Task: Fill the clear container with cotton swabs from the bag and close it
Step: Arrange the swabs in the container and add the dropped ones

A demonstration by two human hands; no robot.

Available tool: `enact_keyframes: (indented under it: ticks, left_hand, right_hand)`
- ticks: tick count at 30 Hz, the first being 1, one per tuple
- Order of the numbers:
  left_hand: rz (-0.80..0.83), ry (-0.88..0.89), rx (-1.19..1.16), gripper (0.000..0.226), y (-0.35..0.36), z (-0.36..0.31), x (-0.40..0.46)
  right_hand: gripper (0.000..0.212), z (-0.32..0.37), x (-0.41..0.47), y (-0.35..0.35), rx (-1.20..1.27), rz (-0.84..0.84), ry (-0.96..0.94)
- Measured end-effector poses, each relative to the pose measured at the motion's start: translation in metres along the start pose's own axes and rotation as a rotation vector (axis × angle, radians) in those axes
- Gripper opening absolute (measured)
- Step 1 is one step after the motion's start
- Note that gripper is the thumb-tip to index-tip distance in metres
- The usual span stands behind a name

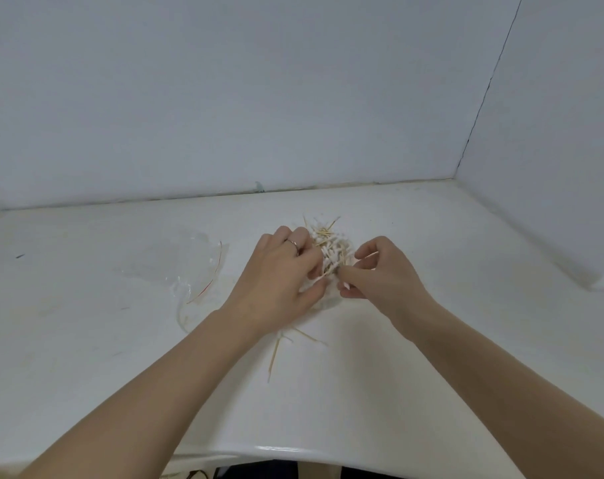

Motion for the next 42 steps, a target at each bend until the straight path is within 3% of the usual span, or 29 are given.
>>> enact_keyframes:
  ticks: [5, 10, 18, 26, 32, 38, 42]
  left_hand:
    - [0.017, 0.046, -0.017, 0.021, -0.003, 0.0, 0.002]
    - [0.019, -0.013, -0.076, 0.019, -0.009, 0.005, 0.001]
    - [-0.094, -0.526, -0.503, 0.015, -0.02, 0.016, 0.006]
    - [-0.147, -0.783, -0.74, 0.009, -0.018, 0.025, 0.004]
    - [-0.099, -0.731, -0.606, 0.021, -0.013, 0.022, 0.003]
    - [-0.014, -0.622, -0.555, 0.016, -0.008, 0.024, 0.001]
    - [0.045, -0.561, -0.523, 0.012, -0.007, 0.025, 0.0]
  right_hand:
    - [0.028, 0.006, -0.004, 0.002, -0.091, 0.007, -0.083]
    - [0.02, 0.012, 0.0, -0.006, -0.116, 0.059, -0.099]
    - [0.023, 0.03, 0.012, -0.026, -0.317, 0.149, -0.162]
    - [0.023, 0.04, 0.011, -0.035, -0.109, 0.205, -0.15]
    - [0.051, 0.052, 0.007, -0.011, -0.101, 0.135, -0.364]
    - [0.031, 0.047, -0.001, 0.009, -0.331, 0.07, -0.669]
    - [0.018, 0.036, 0.001, 0.009, -0.37, 0.013, -0.705]
Point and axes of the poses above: each hand's wrist, its own x-axis towards the middle knuckle, its own y-axis out of the palm, z = x × y, the point moved 3 cm from there along x, towards the middle knuckle, and after that the axes turned 9 degrees about -z, right-handed, at the moved point
